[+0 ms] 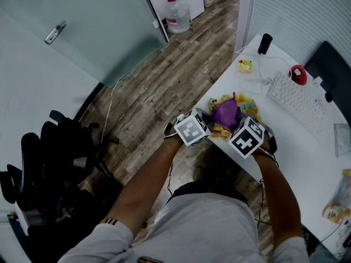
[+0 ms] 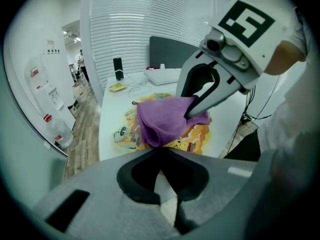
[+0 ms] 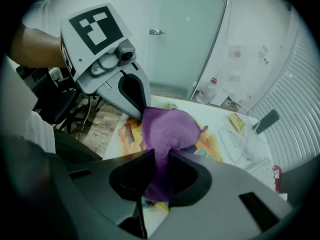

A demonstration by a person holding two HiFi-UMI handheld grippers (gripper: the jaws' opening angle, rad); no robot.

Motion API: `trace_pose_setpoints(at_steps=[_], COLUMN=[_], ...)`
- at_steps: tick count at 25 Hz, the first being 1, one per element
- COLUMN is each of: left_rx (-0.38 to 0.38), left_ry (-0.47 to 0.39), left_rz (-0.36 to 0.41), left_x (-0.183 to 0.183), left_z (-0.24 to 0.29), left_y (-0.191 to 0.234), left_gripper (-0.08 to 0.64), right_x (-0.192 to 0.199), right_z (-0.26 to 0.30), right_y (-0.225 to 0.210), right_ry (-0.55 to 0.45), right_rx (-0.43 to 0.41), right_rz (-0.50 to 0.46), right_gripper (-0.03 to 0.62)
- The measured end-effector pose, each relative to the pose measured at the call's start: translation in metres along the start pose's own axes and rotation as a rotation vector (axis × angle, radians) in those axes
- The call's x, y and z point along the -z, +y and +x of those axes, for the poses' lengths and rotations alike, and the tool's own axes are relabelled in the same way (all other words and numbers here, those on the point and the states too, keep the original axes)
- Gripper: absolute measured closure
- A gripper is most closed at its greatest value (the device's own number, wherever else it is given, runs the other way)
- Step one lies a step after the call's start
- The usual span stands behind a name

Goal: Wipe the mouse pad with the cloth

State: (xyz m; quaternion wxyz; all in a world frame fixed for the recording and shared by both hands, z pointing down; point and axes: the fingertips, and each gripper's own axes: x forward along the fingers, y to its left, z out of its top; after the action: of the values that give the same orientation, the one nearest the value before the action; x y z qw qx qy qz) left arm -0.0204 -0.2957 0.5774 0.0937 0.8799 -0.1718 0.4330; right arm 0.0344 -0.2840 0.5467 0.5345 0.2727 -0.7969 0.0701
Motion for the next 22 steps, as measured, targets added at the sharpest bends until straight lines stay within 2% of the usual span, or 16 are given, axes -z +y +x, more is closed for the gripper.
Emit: trace_pose_setpoints(at_steps=[4,9,13,16,22], left_rx=[0.015,0.016,0.006,0.009,0.011], left_ry=[-0.009,0.009,0.005,0.007,0.018], left_rz=[0.004,0.000,0.004,0.002,0.001], left_x=[-0.001,0.000,0.001,0.001,0.001], left_z=[0.000,-0.002,0.000,-0.001,-0.005], left_y=[-0.001,-0.002,0.000,-0.001,-0.002], left_gripper=[0.545,0.545,0.545,0.544,0.545], right_x=[0.035,0.084,0.106,0.094,0.029], right_z=[-0.012,-0.028,-0.039,-0.052,-0.062], right_y=[-0.022,-0.050,-0.063,-0.055,-0.008], right_ry=[0.032,0.069,0.071,0.034,-0.081], right_rx=[0.038,0.099,0.135,0.146,0.100], right_rz=[0.060,0.178,0.223,0.224,0.130], right_gripper=[0.523,0.523,0.523,0.523,0.523])
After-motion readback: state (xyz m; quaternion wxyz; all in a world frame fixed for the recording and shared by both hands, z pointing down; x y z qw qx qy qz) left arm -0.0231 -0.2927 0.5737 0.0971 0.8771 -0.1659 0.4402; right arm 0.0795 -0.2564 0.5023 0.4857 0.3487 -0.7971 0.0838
